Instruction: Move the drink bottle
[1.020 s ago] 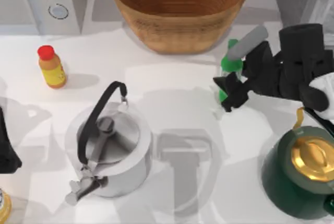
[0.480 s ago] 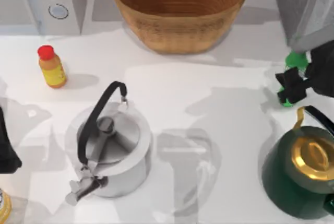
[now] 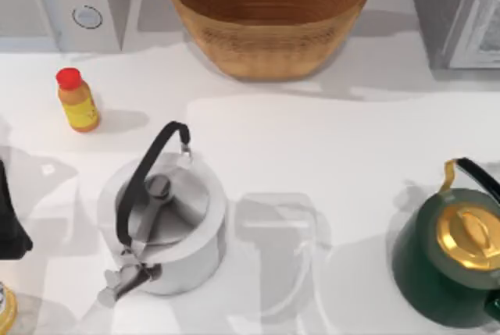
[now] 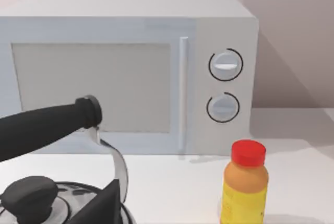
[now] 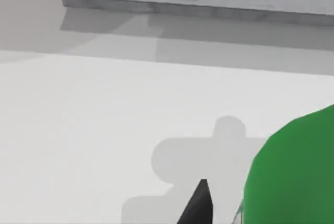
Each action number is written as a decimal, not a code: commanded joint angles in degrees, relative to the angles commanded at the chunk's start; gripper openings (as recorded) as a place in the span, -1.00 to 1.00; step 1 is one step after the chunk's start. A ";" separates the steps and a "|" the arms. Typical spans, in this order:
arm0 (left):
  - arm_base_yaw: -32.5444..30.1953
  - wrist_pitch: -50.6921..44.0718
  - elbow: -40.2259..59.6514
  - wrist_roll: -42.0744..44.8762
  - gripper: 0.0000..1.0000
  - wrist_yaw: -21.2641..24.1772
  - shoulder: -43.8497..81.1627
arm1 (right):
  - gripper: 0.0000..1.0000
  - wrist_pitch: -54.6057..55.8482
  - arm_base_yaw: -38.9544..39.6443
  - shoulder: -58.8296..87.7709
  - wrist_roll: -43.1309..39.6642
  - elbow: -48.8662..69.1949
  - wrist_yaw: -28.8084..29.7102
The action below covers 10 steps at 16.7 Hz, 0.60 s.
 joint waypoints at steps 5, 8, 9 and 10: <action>0.00 0.00 0.00 0.00 1.00 0.00 0.00 | -1.00 2.57 -4.54 -4.16 0.94 -2.31 -0.47; 0.00 0.00 0.00 0.00 1.00 0.00 0.00 | -1.00 2.43 -4.32 -3.85 0.96 -2.21 -0.46; 0.00 0.00 0.00 0.00 1.00 0.00 0.00 | -1.00 2.54 -4.30 -3.75 0.96 -2.16 -0.45; 0.00 0.00 0.00 0.00 1.00 0.00 0.00 | -1.00 3.06 -4.22 -3.18 0.94 -1.95 -0.43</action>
